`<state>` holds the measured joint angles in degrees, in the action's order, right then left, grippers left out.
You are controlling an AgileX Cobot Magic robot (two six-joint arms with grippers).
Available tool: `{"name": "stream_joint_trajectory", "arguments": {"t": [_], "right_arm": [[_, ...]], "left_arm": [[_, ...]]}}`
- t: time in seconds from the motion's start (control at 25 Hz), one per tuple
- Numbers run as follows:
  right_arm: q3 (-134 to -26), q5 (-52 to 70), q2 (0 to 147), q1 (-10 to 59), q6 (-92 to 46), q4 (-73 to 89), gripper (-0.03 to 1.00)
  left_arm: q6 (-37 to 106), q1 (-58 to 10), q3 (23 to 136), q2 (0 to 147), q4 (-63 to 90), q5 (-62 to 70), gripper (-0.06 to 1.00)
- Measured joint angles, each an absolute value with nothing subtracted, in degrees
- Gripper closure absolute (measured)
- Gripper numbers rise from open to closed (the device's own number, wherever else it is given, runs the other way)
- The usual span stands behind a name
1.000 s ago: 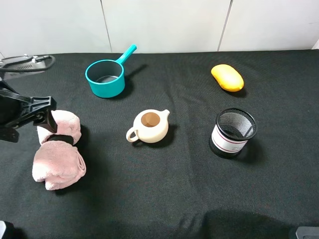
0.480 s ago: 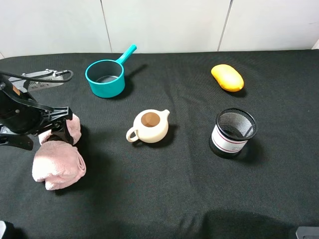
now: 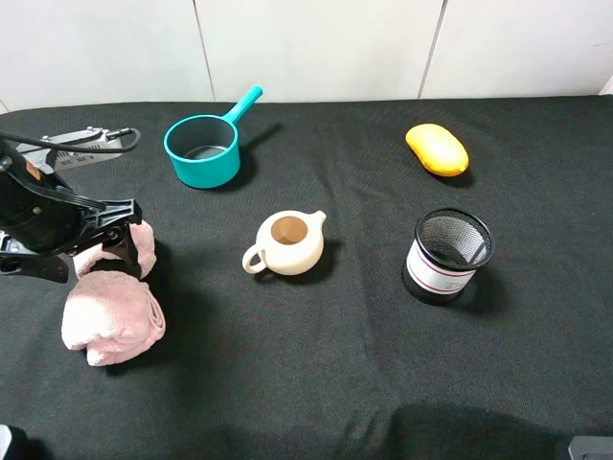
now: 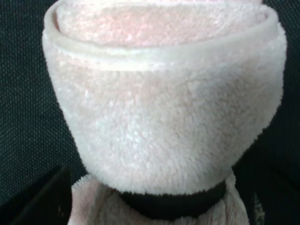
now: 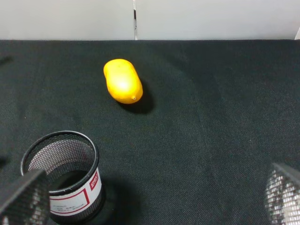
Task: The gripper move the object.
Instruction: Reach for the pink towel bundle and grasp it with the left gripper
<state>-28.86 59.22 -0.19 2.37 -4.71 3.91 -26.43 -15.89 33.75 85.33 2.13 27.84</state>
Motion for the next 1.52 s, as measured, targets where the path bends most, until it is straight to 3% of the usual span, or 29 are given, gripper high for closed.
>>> {"name": "stream_joint_trajectory", "arguments": {"t": [1.52], "right_arm": [[-28.9,59.2,-0.2,2.4,-4.7,4.0,0.27]], "left_arm": [[-26.4,-15.9,33.8,91.3,0.8,25.1,0.18]]}}
